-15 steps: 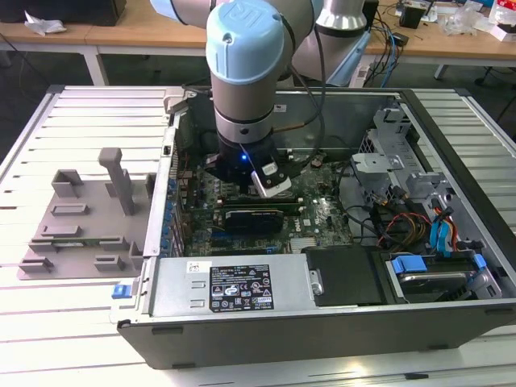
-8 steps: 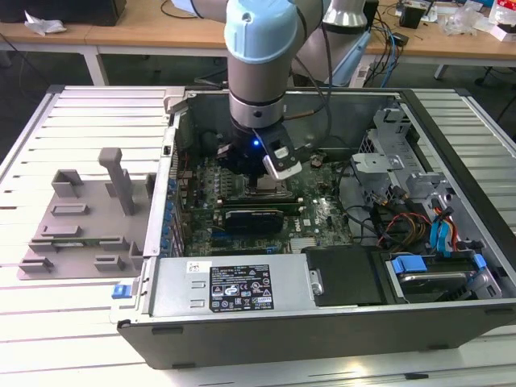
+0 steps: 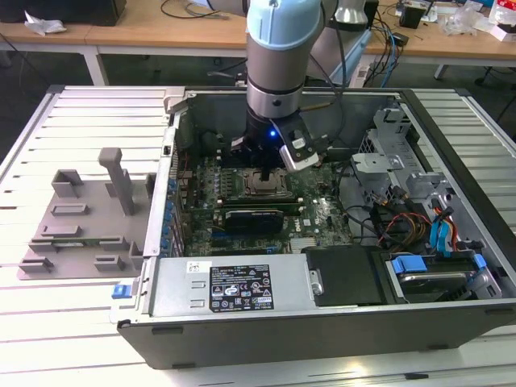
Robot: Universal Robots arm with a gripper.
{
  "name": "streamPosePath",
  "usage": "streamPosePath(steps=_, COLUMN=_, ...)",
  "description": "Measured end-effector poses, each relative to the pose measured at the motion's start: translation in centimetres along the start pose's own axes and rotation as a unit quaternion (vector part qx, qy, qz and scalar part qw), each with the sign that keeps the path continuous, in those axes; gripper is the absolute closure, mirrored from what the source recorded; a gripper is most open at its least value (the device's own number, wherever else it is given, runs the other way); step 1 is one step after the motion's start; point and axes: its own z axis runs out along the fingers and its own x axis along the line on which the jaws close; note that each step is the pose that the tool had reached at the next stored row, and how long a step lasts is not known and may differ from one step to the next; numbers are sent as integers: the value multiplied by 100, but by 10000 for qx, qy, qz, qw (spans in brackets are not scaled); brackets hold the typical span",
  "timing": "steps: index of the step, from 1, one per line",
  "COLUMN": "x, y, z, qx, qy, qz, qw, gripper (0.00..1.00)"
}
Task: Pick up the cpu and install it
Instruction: 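Install the second cpu locking lever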
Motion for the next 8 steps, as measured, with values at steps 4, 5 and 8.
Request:
streamPosePath(steps=4, x=-2, y=8, z=-28, qx=5, qy=0, qz=0, qw=10000, gripper=89)
streamPosePath(steps=5, x=-2, y=9, z=-28, qx=5, qy=0, qz=0, qw=10000, gripper=89)
streamPosePath(steps=8, x=-2, y=11, z=-28, qx=6, qy=0, qz=0, qw=10000, gripper=89)
